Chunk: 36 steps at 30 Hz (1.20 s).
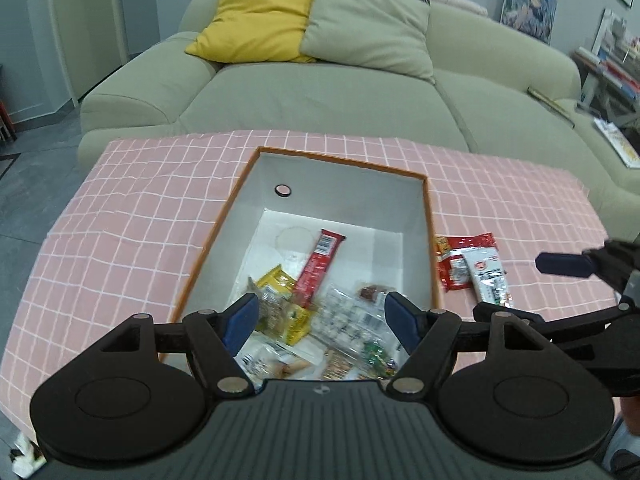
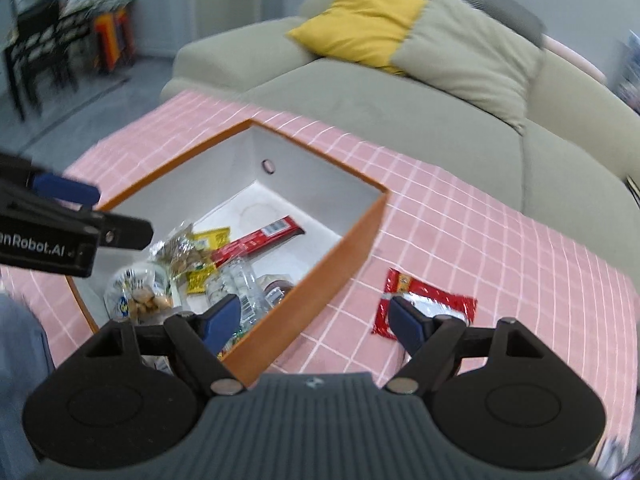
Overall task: Organize snacks
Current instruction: 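Lift both tools out of the box and move back toward the remaining snacks, then grasp the red snack bag with the left tool while the right tool grasps the white stick-snack bag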
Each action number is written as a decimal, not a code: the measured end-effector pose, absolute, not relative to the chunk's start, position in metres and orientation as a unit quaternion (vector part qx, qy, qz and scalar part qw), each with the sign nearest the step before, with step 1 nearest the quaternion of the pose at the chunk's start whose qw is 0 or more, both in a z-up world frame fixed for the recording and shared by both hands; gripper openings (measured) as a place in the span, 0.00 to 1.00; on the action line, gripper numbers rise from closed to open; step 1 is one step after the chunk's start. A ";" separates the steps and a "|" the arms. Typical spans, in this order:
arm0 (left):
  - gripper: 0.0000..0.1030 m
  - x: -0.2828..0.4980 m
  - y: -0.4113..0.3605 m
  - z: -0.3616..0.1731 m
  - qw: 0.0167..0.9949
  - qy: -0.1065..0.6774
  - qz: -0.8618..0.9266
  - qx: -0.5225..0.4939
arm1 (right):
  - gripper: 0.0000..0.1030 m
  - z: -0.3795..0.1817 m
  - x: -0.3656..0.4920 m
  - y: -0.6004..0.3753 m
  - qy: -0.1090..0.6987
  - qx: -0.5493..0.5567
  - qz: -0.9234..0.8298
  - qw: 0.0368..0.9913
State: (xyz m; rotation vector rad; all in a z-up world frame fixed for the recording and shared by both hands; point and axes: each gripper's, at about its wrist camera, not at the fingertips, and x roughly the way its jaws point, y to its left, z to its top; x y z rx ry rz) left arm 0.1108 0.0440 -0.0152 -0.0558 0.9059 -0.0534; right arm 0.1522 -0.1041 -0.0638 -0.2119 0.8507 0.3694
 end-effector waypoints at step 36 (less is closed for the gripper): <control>0.75 0.104 -0.073 -0.075 0.874 0.448 -0.185 0.028 | 0.69 -0.154 0.112 -0.206 0.437 -0.040 0.085 0.895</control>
